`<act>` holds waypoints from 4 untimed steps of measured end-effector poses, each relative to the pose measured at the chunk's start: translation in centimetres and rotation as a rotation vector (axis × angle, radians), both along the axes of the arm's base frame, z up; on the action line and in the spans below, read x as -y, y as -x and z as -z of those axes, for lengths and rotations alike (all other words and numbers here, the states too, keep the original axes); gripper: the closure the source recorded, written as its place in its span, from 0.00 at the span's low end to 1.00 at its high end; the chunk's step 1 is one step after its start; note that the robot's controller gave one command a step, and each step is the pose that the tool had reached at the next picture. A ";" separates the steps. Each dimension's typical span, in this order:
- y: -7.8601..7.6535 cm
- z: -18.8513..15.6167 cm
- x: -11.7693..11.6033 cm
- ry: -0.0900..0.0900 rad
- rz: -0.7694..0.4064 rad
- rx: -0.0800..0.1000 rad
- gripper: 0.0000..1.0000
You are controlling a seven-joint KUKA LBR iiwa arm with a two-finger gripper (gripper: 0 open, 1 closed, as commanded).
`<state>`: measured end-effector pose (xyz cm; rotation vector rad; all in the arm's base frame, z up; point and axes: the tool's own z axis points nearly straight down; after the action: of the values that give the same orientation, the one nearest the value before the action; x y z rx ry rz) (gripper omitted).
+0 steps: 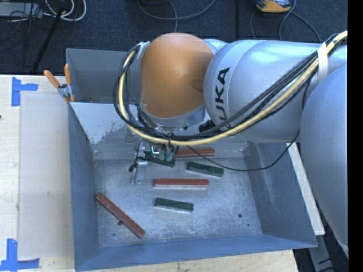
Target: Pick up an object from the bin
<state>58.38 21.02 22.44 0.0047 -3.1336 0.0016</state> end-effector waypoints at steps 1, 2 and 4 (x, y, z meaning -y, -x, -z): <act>10.0 13.6 2.7 -0.001 -0.299 -0.001 0.00; 10.9 15.2 -3.2 -0.003 -0.216 0.020 0.00; 8.8 1.2 -1.0 -0.004 -0.047 0.016 1.00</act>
Offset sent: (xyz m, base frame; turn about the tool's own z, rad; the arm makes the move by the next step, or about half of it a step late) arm -0.0975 -0.0263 -0.1326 -0.3000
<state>49.55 22.06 21.28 0.0793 -3.1486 -0.0041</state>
